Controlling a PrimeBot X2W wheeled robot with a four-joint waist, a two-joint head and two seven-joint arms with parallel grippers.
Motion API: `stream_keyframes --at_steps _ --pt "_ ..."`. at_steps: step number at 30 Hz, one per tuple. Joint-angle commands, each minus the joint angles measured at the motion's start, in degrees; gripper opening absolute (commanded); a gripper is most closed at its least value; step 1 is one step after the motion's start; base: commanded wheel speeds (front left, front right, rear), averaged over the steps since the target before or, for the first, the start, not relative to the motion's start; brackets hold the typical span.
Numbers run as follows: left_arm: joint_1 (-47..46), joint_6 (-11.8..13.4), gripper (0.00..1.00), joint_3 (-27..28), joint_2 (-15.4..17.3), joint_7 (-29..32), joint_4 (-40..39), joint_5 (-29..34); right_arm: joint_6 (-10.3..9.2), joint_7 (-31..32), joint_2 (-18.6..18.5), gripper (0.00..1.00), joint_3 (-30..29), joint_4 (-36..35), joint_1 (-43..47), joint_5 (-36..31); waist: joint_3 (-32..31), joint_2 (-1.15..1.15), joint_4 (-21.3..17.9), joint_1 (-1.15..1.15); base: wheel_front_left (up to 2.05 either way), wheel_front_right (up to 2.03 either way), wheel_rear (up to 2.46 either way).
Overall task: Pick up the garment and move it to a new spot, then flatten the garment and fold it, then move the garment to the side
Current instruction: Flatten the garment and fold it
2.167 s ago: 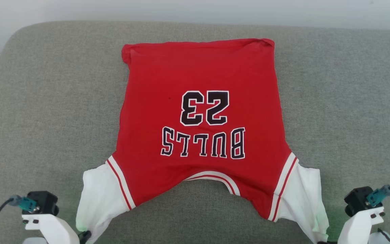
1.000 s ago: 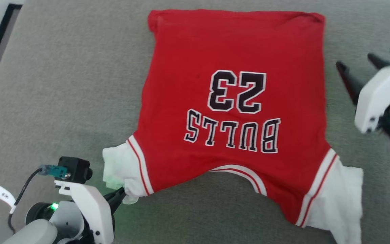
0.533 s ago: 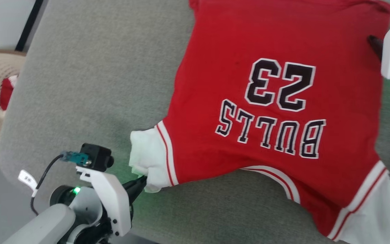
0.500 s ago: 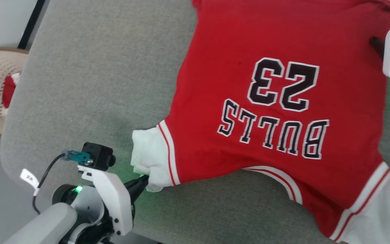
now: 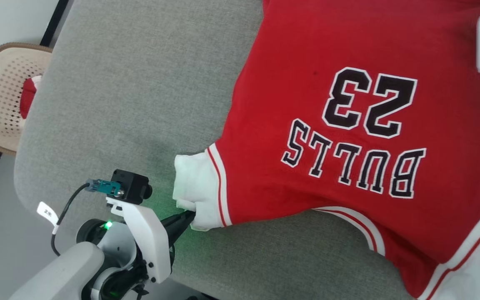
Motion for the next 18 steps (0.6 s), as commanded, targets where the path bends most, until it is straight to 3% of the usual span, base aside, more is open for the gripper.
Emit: stream_keyframes --at_steps 1,10,18 --pt "-0.65 0.46 0.0 0.46 0.41 -0.39 1.35 -0.47 -0.03 1.07 0.18 0.0 1.94 3.08 6.45 0.23 -0.5 -0.01 -1.01 0.0 0.0 0.0 0.0" --pt "1.32 2.4 0.0 2.29 3.61 -1.62 0.58 -0.44 -0.02 1.53 -2.13 0.0 11.16 -9.16 10.6 10.04 -3.52 -0.01 -7.39 0.0 0.0 0.0 0.0" --pt "3.75 5.15 0.0 4.03 7.76 -1.57 -2.72 -1.19 -0.03 5.82 -5.64 0.0 13.76 -30.64 25.63 20.13 -6.89 -0.01 -14.86 0.0 0.0 0.0 0.0"
